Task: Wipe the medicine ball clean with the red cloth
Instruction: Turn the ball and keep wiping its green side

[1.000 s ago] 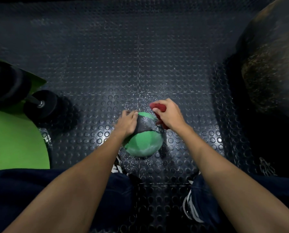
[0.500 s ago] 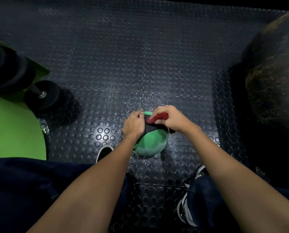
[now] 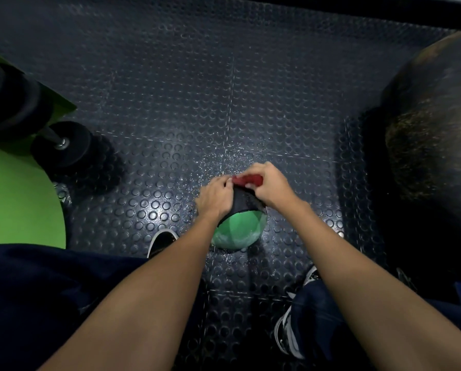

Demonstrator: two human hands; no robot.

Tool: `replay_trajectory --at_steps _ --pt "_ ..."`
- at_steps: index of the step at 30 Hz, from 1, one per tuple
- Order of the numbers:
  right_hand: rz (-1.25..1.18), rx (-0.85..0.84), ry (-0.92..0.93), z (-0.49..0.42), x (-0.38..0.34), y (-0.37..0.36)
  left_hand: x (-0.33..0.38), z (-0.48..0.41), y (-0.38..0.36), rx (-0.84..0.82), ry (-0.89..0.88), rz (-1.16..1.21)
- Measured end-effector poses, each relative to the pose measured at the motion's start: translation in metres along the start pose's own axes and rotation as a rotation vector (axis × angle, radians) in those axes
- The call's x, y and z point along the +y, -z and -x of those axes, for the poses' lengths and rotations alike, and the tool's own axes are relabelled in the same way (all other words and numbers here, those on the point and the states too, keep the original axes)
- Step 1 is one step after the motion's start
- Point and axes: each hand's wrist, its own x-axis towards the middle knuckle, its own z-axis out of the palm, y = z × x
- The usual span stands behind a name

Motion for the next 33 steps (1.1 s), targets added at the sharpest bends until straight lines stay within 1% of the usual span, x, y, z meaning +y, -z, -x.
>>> replay_trajectory --at_steps 3,6,10,11,12,14,16,18,20,22,24,26,28,30,31,33 --pt "0.086 0.029 -0.058 0.004 -0.005 -0.018 0.000 -0.001 -0.001 0.007 0.020 0.020" --pt "0.115 0.098 -0.002 0.022 -0.006 -0.026 -0.009 -0.004 0.000 0.007 0.046 0.048" --pt "0.027 -0.037 0.068 0.038 -0.003 -0.013 -0.010 -0.006 0.000 0.004 0.077 0.060" --pt "-0.001 -0.037 0.058 0.035 -0.002 -0.009 -0.009 -0.006 -0.001 -0.003 0.073 0.045" --pt "-0.015 0.004 0.036 0.028 -0.003 -0.008 -0.008 -0.005 -0.001 -0.009 0.067 0.028" --pt "0.065 0.103 0.003 0.015 -0.009 -0.009 -0.005 -0.002 -0.002 -0.009 0.061 0.001" --pt "0.212 0.053 -0.013 0.008 -0.014 -0.018 -0.003 -0.001 -0.002 0.004 0.063 -0.001" --pt "0.272 0.027 -0.016 0.015 -0.016 -0.026 -0.005 -0.002 -0.002 0.010 0.074 0.017" --pt "0.275 0.054 0.053 0.027 -0.013 -0.028 -0.008 -0.004 -0.002 0.008 0.090 0.038" --pt "0.189 0.023 0.116 0.039 -0.009 -0.025 -0.010 -0.005 -0.001 0.010 0.089 0.063" --pt "0.049 0.021 0.077 0.041 -0.007 -0.018 -0.011 -0.005 -0.002 -0.002 0.081 0.059" --pt "0.008 0.101 -0.007 0.033 -0.009 -0.015 -0.010 -0.004 -0.004 -0.033 0.060 0.040" --pt "0.105 0.131 -0.056 0.026 -0.017 -0.019 -0.011 -0.006 -0.005 -0.063 0.053 0.030" --pt "0.175 0.085 -0.109 0.028 -0.023 -0.028 -0.014 -0.009 -0.005 -0.083 0.048 0.038" --pt "0.180 0.080 -0.114 0.032 -0.024 -0.032 -0.016 -0.009 -0.005 -0.088 0.042 0.047" --pt "0.184 0.099 -0.070 0.045 -0.022 -0.035 -0.019 -0.005 -0.005 -0.062 0.034 0.069"
